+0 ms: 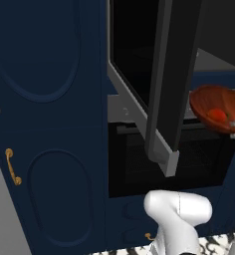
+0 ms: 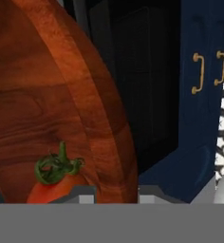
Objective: Pick the tomato from the sink and place it in the bowl. Then pick the bowl and place it in the microwave. Then close the microwave door and press the start button.
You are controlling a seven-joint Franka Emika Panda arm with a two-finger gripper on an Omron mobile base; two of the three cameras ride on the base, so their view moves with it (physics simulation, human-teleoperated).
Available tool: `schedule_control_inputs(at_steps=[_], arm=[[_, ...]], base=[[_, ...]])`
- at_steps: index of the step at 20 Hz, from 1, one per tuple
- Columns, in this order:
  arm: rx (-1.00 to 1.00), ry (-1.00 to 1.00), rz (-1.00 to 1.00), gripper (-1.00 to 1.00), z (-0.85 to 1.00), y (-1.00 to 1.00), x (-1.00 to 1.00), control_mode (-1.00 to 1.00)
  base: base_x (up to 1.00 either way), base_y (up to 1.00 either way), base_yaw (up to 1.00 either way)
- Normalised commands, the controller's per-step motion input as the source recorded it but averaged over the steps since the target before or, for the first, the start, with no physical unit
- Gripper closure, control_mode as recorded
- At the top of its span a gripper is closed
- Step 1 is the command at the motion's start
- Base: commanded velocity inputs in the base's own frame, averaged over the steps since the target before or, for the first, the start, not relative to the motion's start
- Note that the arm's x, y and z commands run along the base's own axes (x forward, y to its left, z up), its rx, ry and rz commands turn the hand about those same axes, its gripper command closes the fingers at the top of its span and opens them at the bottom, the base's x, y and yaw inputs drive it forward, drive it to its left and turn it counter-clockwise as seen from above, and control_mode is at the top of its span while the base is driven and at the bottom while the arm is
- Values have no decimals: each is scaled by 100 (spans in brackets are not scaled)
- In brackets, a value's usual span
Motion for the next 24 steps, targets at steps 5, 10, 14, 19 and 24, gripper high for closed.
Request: schedule_control_inputs(at_steps=[5, 10, 14, 19, 24], arm=[[1, -8, 0, 100, 66, 13, 42, -100], [0, -20, 0, 100, 56, 2, 57, -100], [0, -14, 0, 100, 62, 0, 67, -100], [0, 0, 0, 100, 57, 0, 82, -100], [0, 0, 2, 100, 41, 0, 70, -100]], base=[[0, 0, 0], [0, 0, 0], [0, 0, 0], [0, 0, 0], [0, 0, 0]])
